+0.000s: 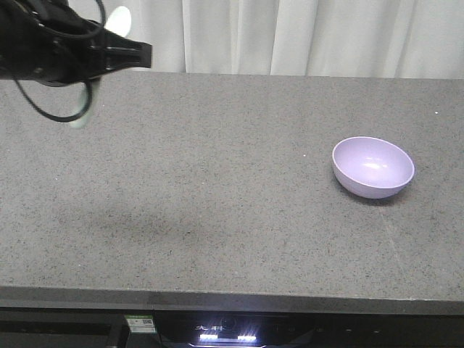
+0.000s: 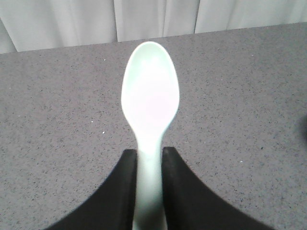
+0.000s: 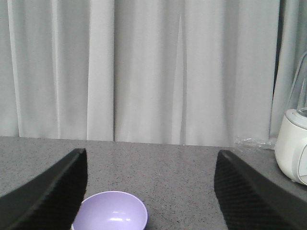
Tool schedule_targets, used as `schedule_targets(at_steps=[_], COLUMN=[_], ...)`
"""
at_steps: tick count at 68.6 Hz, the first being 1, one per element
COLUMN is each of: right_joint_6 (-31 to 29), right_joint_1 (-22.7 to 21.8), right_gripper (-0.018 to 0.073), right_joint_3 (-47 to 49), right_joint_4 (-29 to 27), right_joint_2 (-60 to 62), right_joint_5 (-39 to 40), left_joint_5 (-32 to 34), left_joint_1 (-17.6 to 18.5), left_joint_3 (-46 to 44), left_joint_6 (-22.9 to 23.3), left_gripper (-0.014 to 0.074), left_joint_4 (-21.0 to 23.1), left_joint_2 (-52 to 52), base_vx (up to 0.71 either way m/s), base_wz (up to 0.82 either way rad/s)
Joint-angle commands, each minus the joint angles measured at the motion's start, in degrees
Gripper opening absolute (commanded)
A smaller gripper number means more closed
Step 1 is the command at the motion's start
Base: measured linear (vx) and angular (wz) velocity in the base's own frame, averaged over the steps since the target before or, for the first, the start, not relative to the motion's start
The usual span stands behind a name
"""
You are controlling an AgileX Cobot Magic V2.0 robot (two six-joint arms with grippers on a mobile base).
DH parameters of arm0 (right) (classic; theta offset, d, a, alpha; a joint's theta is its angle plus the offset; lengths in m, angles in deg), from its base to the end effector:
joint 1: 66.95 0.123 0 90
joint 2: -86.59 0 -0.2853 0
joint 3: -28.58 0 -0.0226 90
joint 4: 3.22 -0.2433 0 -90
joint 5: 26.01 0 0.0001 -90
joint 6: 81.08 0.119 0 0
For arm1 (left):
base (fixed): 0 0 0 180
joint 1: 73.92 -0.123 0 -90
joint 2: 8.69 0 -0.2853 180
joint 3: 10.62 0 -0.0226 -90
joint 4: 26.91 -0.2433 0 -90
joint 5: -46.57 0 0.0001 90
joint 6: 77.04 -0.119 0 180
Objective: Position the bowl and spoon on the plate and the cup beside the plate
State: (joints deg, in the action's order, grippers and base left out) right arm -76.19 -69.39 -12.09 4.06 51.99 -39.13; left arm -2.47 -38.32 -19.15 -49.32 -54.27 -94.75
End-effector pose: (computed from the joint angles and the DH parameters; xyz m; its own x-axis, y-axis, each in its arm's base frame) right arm 0.1134 -0.0083 0.3722 0.0271 -0.0396 -0.9988 0.0724 0.9967 -0.0375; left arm 0.2732 -0.1448 0.4211 -0.4880 0.1693 -0.8563 0.2365 0.9700 0.0570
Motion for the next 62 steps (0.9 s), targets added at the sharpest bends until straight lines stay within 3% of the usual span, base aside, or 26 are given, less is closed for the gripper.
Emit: schedule_targets(at_steps=[1,50,62], right_joint_6=[-0.5,-0.1,-0.1], right_joint_1=[-0.3,-0.3,-0.3], right_gripper=[0.0526,0.0526,0.0526], right_joint_3=[1.9,1.9,2.0], right_joint_4=[0.7,-0.4,-0.4], right_joint_2=[-0.7,-0.7,-0.7], right_joint_5=[4.3,5.0,13.1], left_joint_5=[0.9,-2.2,-2.2], left_joint_1=[-0.1,-0.1,-0.1], left_joint_3=[-1.1,-1.1,-1.1], left_joint_6=[-0.7,-0.7,-0.7], left_gripper=[-0.0008,-0.0007,-0.0007], left_joint_4=[-2.0,-2.4,-2.4], left_joint_2=[3.1,3.9,3.9], base_vx=[0.0,0.0,0.0], base_wz=[0.0,0.0,0.0])
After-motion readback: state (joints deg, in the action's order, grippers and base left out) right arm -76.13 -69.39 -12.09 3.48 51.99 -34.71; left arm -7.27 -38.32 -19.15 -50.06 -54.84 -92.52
